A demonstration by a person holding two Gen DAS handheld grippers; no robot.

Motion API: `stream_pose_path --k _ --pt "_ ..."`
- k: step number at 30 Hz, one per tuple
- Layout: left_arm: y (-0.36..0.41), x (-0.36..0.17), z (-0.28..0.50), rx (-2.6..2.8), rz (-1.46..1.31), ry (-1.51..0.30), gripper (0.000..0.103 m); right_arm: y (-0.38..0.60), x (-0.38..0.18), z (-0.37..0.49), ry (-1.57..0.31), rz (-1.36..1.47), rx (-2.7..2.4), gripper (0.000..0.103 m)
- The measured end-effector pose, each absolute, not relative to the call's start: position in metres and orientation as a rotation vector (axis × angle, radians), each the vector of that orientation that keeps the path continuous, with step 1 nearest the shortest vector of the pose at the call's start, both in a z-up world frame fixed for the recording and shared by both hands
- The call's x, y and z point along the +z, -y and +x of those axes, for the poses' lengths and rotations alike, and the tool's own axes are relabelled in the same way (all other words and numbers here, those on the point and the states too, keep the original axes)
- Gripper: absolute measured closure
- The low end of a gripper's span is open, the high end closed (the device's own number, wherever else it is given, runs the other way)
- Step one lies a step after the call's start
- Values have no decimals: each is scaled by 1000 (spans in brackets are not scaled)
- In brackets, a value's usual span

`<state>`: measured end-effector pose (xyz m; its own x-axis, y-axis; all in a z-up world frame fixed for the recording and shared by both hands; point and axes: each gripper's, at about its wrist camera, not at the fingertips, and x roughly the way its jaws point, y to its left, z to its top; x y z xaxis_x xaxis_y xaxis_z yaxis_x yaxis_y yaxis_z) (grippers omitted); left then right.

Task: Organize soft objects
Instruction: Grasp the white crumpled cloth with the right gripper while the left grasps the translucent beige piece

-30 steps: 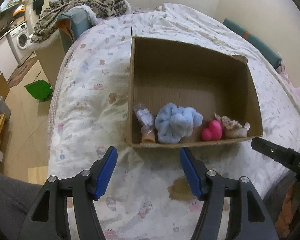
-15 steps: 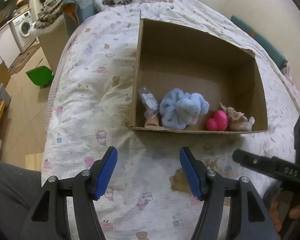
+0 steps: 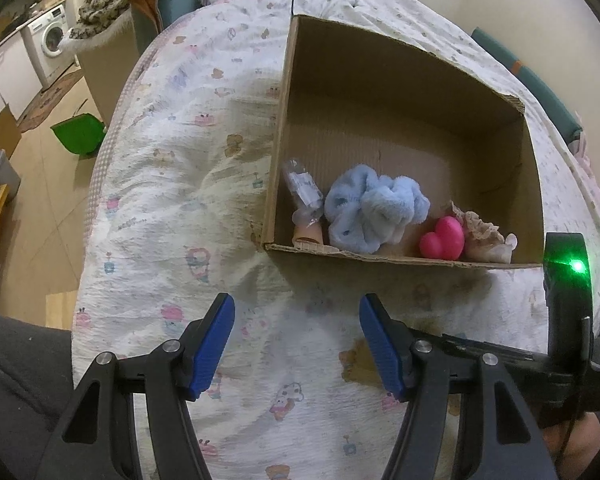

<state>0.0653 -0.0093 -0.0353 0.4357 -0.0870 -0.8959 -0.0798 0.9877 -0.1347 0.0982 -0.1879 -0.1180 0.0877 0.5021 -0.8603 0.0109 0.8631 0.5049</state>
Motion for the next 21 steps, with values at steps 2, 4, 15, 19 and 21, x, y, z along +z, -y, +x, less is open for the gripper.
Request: stream_pose_path --k 2,4,15,19,21 --pt "11 -37 66 -8 -165 -1128 41 189 -115 96 -1436 424 384 78" --pt "13 -41 67 -18 -164 -1140 41 191 -109 94 -1420 430 384 84" --pt "63 -86 69 -206 -92 -1297 41 239 -73 76 -1284 538 279 85" --pt "81 -98 71 -253 -50 -1312 51 250 -70 69 -1268 580 260 85" --pt "88 -104 75 -272 -23 -1325 56 252 -69 71 -1268 591 256 85"
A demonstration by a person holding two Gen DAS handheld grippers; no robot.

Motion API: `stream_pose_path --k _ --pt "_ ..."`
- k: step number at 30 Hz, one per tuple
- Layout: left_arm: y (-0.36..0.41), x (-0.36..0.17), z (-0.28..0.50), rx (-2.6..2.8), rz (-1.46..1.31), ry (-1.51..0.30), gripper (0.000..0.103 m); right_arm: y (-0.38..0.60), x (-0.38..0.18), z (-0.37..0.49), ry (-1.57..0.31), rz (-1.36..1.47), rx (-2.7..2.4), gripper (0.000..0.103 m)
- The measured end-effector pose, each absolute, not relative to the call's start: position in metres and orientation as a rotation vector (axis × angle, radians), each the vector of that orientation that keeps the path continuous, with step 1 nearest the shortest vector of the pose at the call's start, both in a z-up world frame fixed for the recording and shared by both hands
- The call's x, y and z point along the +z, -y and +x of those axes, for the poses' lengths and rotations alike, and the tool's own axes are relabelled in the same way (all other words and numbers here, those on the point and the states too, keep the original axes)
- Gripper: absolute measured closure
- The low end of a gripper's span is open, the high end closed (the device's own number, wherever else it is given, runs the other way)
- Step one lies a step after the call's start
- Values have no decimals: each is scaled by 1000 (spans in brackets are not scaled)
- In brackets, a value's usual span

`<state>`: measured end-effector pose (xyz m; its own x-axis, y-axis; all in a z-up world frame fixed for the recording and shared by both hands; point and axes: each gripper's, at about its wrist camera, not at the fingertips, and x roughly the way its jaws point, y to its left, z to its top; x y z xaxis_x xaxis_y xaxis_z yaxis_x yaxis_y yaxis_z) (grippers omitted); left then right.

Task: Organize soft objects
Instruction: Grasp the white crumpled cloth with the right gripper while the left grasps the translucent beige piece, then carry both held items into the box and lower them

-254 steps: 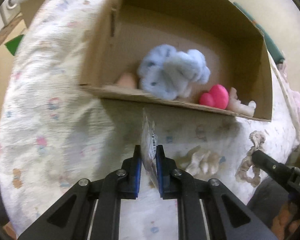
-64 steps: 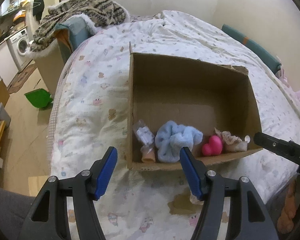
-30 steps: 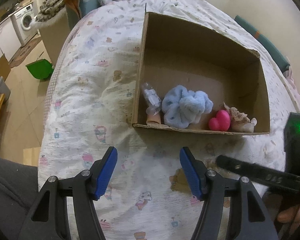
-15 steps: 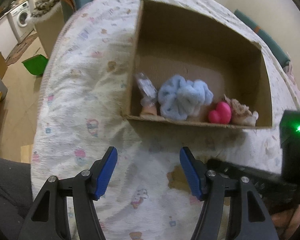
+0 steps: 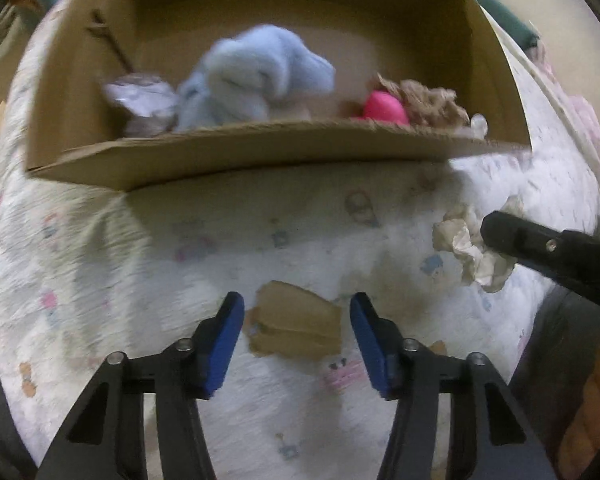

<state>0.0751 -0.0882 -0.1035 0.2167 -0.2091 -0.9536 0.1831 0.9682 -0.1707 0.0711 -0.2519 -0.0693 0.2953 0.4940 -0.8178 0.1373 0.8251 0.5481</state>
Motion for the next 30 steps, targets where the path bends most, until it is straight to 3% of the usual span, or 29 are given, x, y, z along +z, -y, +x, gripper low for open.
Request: stream_pose_path --k 5,6,7,30 --pt "98 -108 74 -295 15 -1306 77 252 -69 73 -1262 590 266 85" --pt "100 -107 73 -310 20 -1296 92 253 -70 73 -1262 590 267 85" --pt "100 -107 71 -330 12 -1301 94 252 -70 73 -1263 589 267 85" --pt "33 -51 48 -199 -137 -1162 95 253 -57 70 -1226 546 296 85"
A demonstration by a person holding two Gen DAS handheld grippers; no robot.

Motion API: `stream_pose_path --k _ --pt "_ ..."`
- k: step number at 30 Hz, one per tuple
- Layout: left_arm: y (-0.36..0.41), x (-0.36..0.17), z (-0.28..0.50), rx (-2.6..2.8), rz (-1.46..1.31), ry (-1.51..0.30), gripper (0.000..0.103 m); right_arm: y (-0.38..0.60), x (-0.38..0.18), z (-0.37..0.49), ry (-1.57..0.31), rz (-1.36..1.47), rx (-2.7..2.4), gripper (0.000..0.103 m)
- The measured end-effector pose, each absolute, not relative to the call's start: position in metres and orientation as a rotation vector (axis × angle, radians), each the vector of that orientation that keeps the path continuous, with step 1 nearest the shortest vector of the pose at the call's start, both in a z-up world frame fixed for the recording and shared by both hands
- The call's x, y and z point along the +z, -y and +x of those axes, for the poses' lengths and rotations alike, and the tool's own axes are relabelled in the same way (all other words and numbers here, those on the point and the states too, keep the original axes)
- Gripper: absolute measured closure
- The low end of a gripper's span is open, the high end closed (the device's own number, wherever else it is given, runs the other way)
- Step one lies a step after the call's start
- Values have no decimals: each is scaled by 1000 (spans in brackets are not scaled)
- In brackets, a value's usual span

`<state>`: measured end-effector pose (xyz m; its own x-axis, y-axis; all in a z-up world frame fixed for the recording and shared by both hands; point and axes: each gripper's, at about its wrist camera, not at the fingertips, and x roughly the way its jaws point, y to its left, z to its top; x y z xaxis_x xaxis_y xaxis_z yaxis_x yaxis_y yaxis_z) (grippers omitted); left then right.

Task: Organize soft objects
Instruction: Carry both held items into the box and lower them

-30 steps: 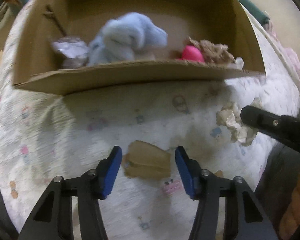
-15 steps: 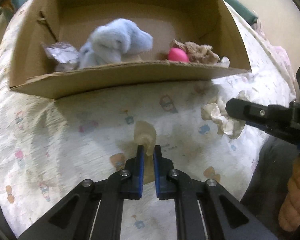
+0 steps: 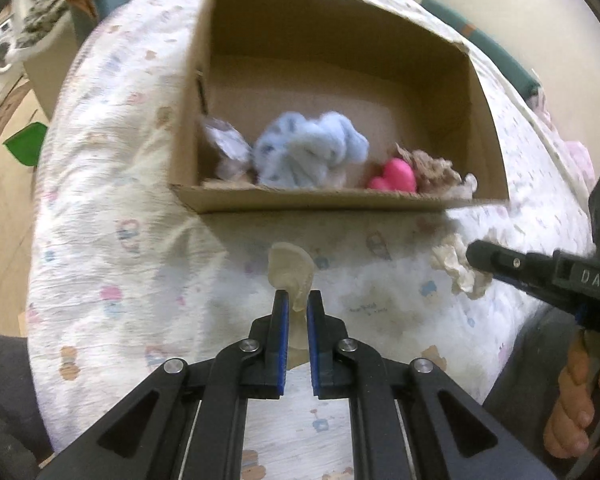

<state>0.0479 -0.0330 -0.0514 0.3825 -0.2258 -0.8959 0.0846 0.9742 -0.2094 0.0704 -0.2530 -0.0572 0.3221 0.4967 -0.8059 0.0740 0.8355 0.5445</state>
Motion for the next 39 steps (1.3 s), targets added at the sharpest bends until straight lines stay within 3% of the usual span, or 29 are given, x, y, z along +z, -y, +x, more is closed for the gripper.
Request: stream_pose_path --k 21,39 --pt "28 37 86 -164 -66 -937 95 252 14 94 -1027 476 354 85" --pt "45 22 147 -145 10 -938 95 249 -2 146 -1050 454 324 85"
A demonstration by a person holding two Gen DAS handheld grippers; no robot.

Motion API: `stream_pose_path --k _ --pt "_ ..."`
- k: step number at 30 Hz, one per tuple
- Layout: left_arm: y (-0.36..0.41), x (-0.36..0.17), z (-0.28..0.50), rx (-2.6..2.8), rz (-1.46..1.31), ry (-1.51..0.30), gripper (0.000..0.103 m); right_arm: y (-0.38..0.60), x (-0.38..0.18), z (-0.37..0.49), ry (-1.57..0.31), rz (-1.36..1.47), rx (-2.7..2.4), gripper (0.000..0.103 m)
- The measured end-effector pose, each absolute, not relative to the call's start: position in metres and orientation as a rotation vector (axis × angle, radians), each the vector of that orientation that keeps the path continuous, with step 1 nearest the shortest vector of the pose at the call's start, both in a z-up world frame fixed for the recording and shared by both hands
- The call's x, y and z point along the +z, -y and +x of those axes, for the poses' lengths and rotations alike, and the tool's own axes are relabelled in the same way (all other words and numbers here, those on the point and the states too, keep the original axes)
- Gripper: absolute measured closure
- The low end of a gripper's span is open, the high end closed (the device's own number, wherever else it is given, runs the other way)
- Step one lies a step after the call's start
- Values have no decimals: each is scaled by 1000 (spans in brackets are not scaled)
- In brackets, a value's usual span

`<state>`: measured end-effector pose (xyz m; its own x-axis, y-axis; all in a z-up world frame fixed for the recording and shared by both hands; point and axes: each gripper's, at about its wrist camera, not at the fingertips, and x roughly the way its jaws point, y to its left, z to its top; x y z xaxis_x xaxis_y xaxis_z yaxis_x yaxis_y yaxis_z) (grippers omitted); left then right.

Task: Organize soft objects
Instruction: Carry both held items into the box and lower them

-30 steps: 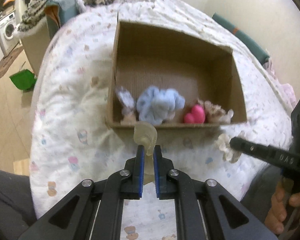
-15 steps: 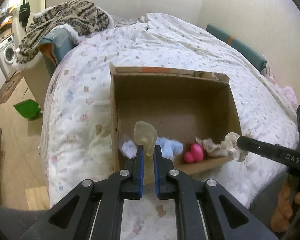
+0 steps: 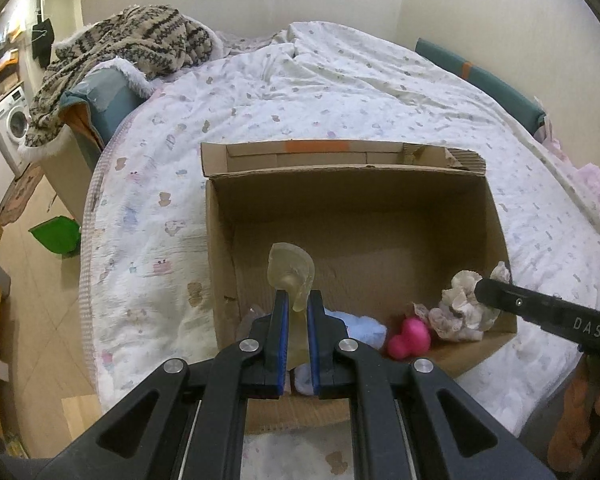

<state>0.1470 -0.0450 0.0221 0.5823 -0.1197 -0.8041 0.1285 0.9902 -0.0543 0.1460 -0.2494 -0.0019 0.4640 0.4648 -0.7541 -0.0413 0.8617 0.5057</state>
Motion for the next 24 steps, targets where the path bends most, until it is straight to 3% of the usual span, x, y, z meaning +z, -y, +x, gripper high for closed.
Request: stream_pose_path --k 24 --pt "56 -18 156 -140 66 -950 92 233 -37 157 -1104 390 324 85"
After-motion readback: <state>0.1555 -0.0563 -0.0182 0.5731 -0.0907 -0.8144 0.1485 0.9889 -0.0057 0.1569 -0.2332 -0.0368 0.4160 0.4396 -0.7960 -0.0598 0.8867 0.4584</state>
